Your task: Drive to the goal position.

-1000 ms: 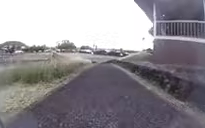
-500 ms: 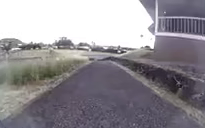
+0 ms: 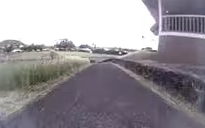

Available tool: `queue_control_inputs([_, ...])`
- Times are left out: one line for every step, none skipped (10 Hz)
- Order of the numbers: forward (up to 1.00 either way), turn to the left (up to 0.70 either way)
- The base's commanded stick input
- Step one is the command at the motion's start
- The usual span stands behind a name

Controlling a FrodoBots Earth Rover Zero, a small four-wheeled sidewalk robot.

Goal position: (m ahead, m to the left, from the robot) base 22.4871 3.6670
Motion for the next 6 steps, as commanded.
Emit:
queue_control_inputs([0.85, 0.0])
queue_control_inputs([0.85, 0.0])
queue_control_inputs([0.85, 0.0])
queue_control_inputs([0.85, 0.0])
queue_control_inputs([0.85, 0.0])
queue_control_inputs([0.85, 0.0])
